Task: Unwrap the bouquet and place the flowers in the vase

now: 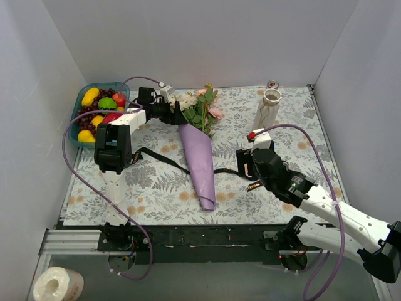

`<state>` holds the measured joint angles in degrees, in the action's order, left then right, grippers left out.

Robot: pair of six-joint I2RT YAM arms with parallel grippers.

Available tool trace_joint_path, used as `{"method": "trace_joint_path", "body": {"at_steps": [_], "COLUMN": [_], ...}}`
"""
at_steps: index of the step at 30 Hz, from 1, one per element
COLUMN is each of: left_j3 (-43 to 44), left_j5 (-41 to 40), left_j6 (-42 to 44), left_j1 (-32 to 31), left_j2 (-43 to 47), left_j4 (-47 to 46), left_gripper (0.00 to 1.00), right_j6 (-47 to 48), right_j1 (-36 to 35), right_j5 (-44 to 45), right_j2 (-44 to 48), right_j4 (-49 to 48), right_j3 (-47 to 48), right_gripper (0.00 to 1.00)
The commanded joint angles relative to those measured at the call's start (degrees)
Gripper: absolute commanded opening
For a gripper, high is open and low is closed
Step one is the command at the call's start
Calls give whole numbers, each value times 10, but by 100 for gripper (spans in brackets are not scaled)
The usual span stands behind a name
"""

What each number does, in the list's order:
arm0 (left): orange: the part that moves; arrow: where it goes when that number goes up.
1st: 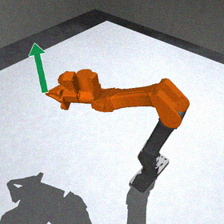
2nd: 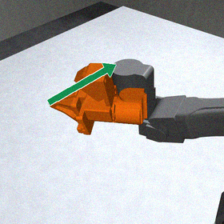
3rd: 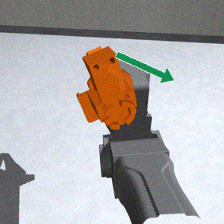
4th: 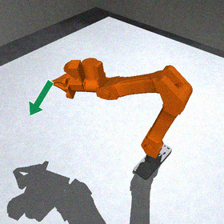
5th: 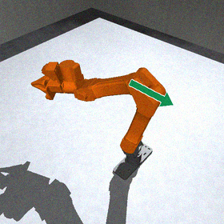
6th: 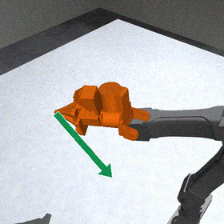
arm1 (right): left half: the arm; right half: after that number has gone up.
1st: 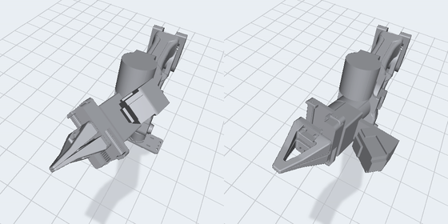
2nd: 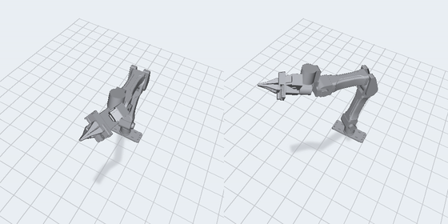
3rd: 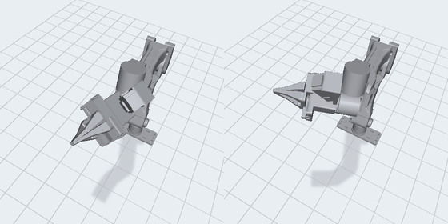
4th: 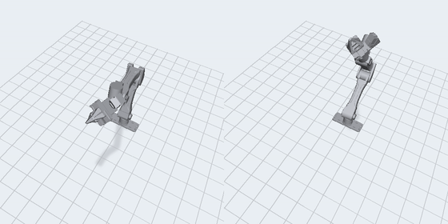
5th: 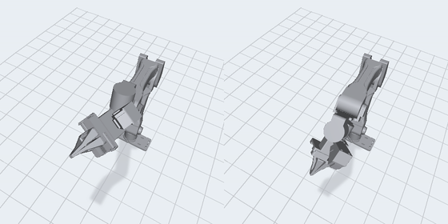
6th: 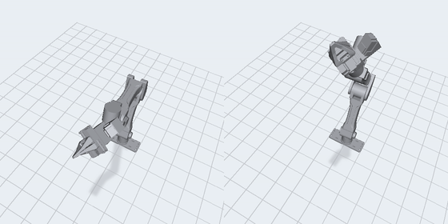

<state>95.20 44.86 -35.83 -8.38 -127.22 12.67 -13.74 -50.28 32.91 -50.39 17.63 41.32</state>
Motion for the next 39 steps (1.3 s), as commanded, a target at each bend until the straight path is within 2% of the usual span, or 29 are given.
{"method": "trace_joint_path", "body": {"at_steps": [1, 5, 8, 11, 12, 13, 14, 20, 25, 32, 34, 35, 36, 37, 38, 39], "left_j3": [27, 45, 51, 60, 64, 72, 79, 122, 153, 198, 222, 233, 241, 244, 242, 241], "left_j5": [46, 52, 60, 65, 65, 64, 63, 75, 106, 139, 142, 143, 142, 141, 139, 135], "left_j6": [16, 30, 36, 41, 43, 45, 45, 44, 10, -55, -70, -94, -107, -118, -126, -131], "left_j1": [-1, -1, -1, -1, -1, -1, -1, -1, -1, -18, -29, -31, -35, -37, -37, -37], "left_j2": [8, -7, -9, -10, -10, -12, -11, -4, 12, 46, 55, 56, 59, 69, 76, 80], "left_j4": [10, 39, 51, 66, 72, 77, 91, 132, 136, 134, 134, 128, 123, 110, 106, 105], "left_gripper": [78, 55, 44, 24, 8, 1, 0, 0, 0, 0, 1, 8, 37, 55, 68, 74], "right_j6": [-3, -6, -4, 0, -1, -1, -1, -14, -14, -19, -20, -21, -23, -23, -23, -24], "right_j1": [-3, -3, -3, -3, -3, -3, -3, -3, -3, -3, -3, -3, -3, -3, -3, -3], "right_j5": [1, 1, 7, 9, 9, 9, 10, 8, 10, 12, 9, 6, 4, 3, 2, 3], "right_j2": [3, -7, -11, -8, -8, -7, -7, -8, -5, -2, -3, -4, -6, -8, -8, -10], "right_j4": [-31, -31, -28, -34, -36, -37, -37, -42, -42, -44, -46, -47, -50, -50, -50, -49], "right_j3": [-7, 0, 6, 4, 3, 2, 1, -10, -12, -19, -22, -23, -26, -26, -26, -24], "right_gripper": [84, 79, 76, 75, 73, 73, 73, 70, 66, 67, 71, 72, 78, 80, 82, 83]}}
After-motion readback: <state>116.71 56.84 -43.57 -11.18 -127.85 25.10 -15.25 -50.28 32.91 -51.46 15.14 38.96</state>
